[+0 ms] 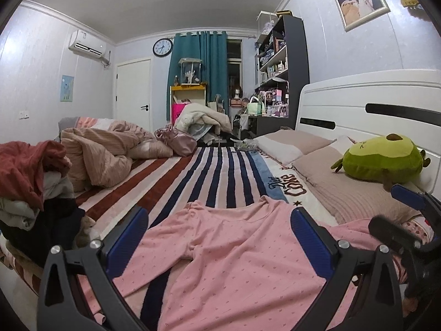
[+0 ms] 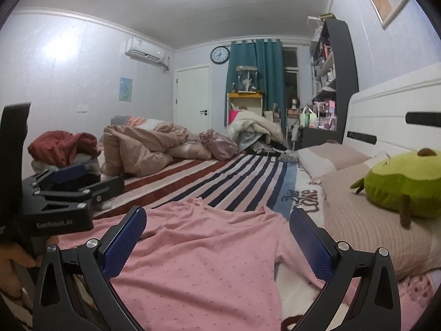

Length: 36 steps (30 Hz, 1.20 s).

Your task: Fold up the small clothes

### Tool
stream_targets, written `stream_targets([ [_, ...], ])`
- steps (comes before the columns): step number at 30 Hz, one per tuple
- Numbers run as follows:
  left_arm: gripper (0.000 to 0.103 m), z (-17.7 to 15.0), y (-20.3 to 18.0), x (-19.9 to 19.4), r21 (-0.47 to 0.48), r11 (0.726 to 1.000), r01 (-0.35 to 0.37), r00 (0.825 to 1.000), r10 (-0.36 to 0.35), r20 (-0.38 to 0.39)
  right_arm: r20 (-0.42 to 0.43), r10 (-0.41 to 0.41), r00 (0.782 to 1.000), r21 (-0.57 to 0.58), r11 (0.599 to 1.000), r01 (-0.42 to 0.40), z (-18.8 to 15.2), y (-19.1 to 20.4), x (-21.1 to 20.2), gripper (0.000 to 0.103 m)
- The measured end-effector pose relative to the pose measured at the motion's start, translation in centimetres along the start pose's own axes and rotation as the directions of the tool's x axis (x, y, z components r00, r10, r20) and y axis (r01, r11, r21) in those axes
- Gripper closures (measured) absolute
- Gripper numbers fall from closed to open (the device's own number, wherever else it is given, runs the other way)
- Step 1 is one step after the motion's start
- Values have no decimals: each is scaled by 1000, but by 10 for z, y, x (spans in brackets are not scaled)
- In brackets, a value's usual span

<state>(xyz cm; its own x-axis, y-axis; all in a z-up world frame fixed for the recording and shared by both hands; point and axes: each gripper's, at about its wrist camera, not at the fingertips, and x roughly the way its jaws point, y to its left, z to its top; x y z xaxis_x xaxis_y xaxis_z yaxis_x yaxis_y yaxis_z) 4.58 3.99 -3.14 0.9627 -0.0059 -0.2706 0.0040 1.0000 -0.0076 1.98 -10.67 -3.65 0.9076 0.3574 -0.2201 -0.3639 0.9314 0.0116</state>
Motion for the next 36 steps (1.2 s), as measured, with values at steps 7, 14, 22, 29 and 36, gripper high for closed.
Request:
stream_targets([
  [7, 1, -9, 24, 3, -42, 999, 4, 1000, -4, -19, 3, 26, 1000, 20, 999, -26, 1, 4, 7, 0],
  [14, 1, -23, 68, 7, -99, 995, -25, 997, 18, -71, -82, 60, 995, 45, 997, -57, -11, 17, 32, 0],
  [22, 1, -63, 155, 25, -219, 964, -151, 974, 107, -202, -200, 63, 978, 85, 995, -47, -36, 28, 72, 0],
  [29, 6, -118, 239, 41, -334, 885, -324, 913, 201, -355, -301, 64, 951, 84, 996, -40, -59, 43, 100, 0],
  [36, 25, -159, 269, 59, -354, 834, -422, 856, 238, -460, -321, 83, 944, 93, 994, -56, -62, 58, 111, 0],
])
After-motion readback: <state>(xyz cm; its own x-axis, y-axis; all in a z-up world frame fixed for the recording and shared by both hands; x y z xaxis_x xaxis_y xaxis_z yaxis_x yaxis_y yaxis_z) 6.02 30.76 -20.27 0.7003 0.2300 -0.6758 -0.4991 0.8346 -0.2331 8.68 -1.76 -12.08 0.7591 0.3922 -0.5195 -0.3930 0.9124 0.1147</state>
